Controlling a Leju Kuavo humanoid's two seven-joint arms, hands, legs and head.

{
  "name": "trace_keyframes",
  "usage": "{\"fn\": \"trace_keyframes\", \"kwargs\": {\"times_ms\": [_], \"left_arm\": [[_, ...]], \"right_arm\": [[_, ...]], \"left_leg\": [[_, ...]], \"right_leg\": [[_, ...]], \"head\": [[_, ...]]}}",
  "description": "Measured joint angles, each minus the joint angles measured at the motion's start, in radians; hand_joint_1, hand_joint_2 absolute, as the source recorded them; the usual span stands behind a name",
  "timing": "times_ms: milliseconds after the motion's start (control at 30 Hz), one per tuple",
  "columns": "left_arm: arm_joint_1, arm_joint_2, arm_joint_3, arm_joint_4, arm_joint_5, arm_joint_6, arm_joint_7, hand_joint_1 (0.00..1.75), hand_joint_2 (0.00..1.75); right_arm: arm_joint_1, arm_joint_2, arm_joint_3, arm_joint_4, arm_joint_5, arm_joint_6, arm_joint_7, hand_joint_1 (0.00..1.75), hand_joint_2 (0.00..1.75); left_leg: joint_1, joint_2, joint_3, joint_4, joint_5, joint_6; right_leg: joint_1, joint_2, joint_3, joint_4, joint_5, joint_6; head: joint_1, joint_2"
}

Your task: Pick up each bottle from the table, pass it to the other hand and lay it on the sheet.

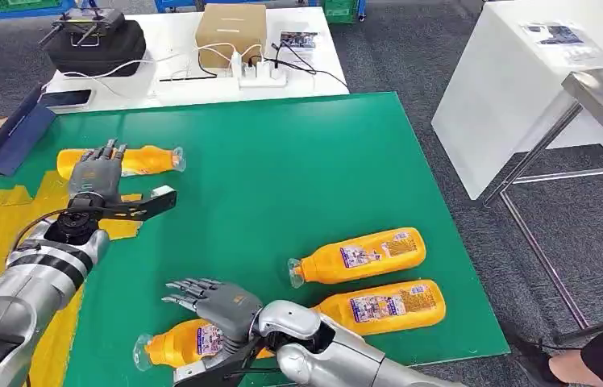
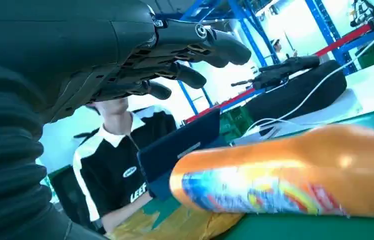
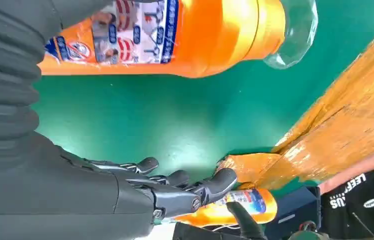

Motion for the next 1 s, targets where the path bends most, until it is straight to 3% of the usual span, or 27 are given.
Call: {"fn": "trace_keyframes", "kwargs": {"times_ms": [633, 767, 1000], "left_arm": [[0.014, -0.005, 0.018, -0.007, 0.005, 0.013, -0.003, 0.00, 1.75], [0.093, -0.042, 0.073, -0.081, 0.080, 0.312, -0.055, 0.00, 1.75], [0.162, -0.066, 0.129, -0.156, 0.102, 0.328, -0.078, 0.00, 1.75]], "right_arm": [[0.008, -0.024, 0.013, -0.037, 0.007, 0.000, 0.004, 0.00, 1.75], [0.011, -0.084, 0.060, -0.044, 0.188, -0.016, 0.122, 0.00, 1.75], [0.017, -0.137, 0.092, -0.045, 0.260, -0.028, 0.199, 0.00, 1.75]], "left_leg": [[0.000, 0.000, 0.000, 0.000, 0.000, 0.000], [-0.001, -0.003, 0.000, 0.000, 0.000, 0.000], [-0.001, -0.001, 0.000, 0.000, 0.000, 0.001]], "right_leg": [[0.000, 0.000, 0.000, 0.000, 0.000, 0.000], [-0.001, -0.003, 0.002, 0.000, -0.001, 0.000], [-0.001, -0.002, 0.000, -0.001, 0.000, 0.001]], "head": [[0.000, 0.000], [0.001, 0.000], [0.001, 0.000]]}}
